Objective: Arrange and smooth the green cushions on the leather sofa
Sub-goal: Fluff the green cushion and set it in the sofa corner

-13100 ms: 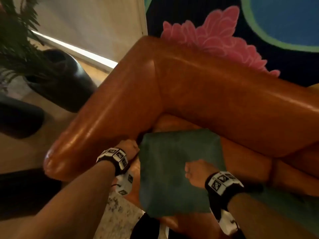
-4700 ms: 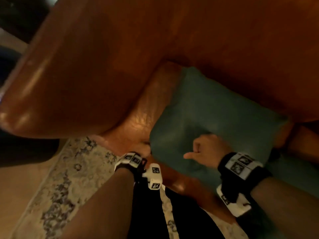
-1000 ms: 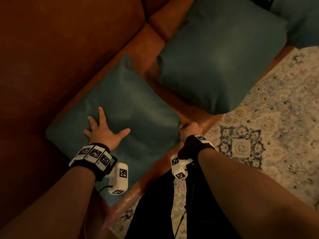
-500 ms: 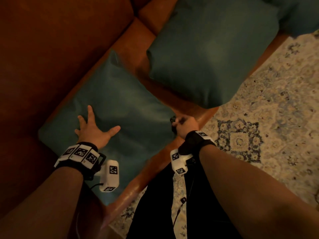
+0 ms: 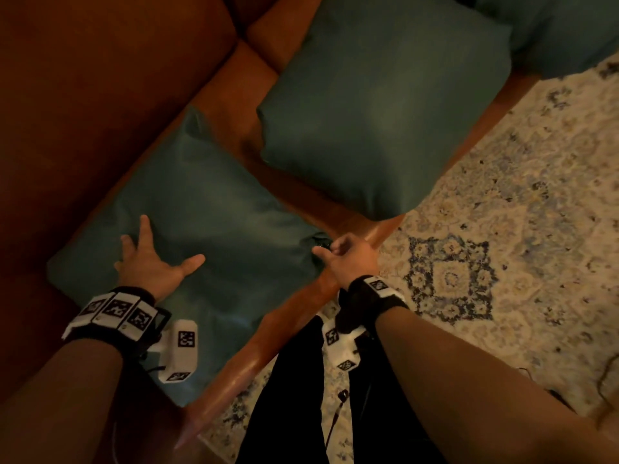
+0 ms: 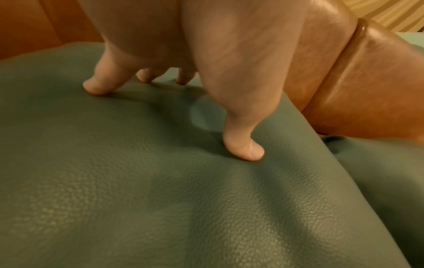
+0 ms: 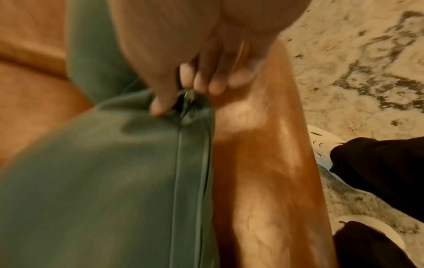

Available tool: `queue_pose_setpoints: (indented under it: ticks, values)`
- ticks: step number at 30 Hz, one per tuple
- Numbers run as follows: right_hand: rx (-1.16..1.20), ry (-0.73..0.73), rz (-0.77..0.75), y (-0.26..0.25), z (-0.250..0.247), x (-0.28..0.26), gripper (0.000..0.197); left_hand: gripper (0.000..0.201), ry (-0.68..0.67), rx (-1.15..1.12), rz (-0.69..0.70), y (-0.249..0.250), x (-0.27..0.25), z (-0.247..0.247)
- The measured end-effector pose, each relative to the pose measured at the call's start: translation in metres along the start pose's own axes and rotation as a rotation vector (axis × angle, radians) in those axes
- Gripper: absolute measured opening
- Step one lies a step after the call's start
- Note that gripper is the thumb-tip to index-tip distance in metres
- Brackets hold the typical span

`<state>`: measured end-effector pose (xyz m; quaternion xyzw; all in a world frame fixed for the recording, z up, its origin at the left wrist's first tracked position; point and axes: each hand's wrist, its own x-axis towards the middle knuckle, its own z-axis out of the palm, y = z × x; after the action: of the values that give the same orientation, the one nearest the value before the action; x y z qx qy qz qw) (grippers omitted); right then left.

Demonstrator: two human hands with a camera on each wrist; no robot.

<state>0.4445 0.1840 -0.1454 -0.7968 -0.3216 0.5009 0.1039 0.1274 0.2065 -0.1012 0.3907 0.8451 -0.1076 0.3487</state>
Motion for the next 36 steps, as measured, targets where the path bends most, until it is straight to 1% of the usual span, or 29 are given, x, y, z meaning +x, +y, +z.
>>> queue_pose_setpoints:
  ticks: [2,5,7,10,12,14,16,19,20,21,22,23,25,26,27,28,29,30,31,32,33,34,35,36]
  values:
    - [-0.062,-0.007,0.052,-0.003,0.003,-0.002,0.027,0.120,0.006,0.006,-0.004,0.001,-0.002,0.001]
    - [-0.021,-0.004,0.189,-0.012,0.007,0.002,0.027,0.120,0.026,0.016,-0.003,0.005,-0.003,0.002]
    - [0.038,-0.009,0.280,-0.017,0.007,0.006,0.031,0.119,0.031,0.023,-0.010,0.007,-0.004,0.003]
    - [0.032,-0.061,0.342,-0.023,0.005,0.006,0.039,0.118,0.032,0.028,-0.014,0.011,-0.007,0.004]
    - [0.087,-0.078,0.402,-0.022,0.005,0.007,0.034,0.118,0.042,0.034,-0.011,0.011,-0.007,0.006]
    - [0.128,-0.069,0.448,-0.024,0.003,0.007,0.023,0.118,0.045,0.033,-0.011,0.010,-0.007,0.005]
    - [0.185,-0.052,0.498,-0.024,0.000,0.004,0.026,0.118,0.034,0.028,-0.019,0.007,-0.005,0.004]
    - [0.412,-0.006,0.649,-0.007,-0.009,-0.003,0.046,0.117,0.029,0.027,-0.022,0.004,-0.001,0.003]
    - [0.525,-0.013,0.689,0.000,-0.013,-0.005,0.044,0.117,0.024,0.026,-0.025,0.006,-0.001,0.003]
    - [0.656,-0.027,0.698,0.009,-0.015,-0.006,0.033,0.116,0.019,0.028,-0.026,0.008,-0.001,0.003]
    - [0.752,-0.052,0.691,0.015,-0.016,-0.005,0.018,0.116,0.009,0.026,-0.028,0.010,-0.001,0.004]
    - [0.833,-0.064,0.687,0.017,-0.018,-0.007,0.008,0.116,0.001,0.023,-0.033,0.010,-0.001,0.005]
    - [0.905,-0.079,0.699,0.018,-0.018,-0.005,0.012,0.116,-0.010,0.007,-0.029,0.009,-0.003,0.004]
    - [0.900,-0.071,0.678,0.017,-0.020,-0.003,0.010,0.117,-0.013,0.001,-0.016,0.008,-0.005,0.003]
    - [0.804,-0.039,0.641,0.014,-0.022,-0.001,0.009,0.117,-0.008,-0.001,-0.001,0.006,-0.005,0.003]
    - [0.608,0.002,0.571,0.012,-0.024,0.003,0.014,0.118,-0.004,-0.017,0.017,0.005,-0.007,0.001]
    - [0.331,0.061,0.434,0.009,-0.026,0.005,0.021,0.118,0.020,-0.047,0.032,0.003,-0.008,0.001]
    - [0.062,0.097,0.235,0.006,-0.028,0.006,0.026,0.116,0.057,-0.090,0.062,-0.003,-0.012,0.001]
    - [-0.170,0.080,0.002,0.000,-0.029,0.004,0.032,0.111,0.117,-0.136,0.098,-0.014,-0.014,0.002]
    - [-0.341,0.035,-0.200,-0.004,-0.028,0.005,0.036,0.102,0.217,-0.188,0.142,-0.024,-0.021,0.002]
    - [-0.463,-0.032,-0.328,-0.010,-0.027,0.005,0.039,0.092,0.337,-0.236,0.124,-0.041,-0.028,0.006]
    - [-0.539,-0.108,-0.379,-0.011,-0.025,0.008,0.040,0.083,0.431,-0.270,0.092,-0.059,-0.036,0.009]
    - [-0.595,-0.169,-0.379,-0.013,-0.024,0.013,0.038,0.076,0.475,-0.318,-0.007,-0.077,-0.048,0.013]
    - [-0.617,-0.212,-0.364,-0.015,-0.024,0.017,0.034,0.073,0.458,-0.379,-0.170,-0.098,-0.060,0.023]
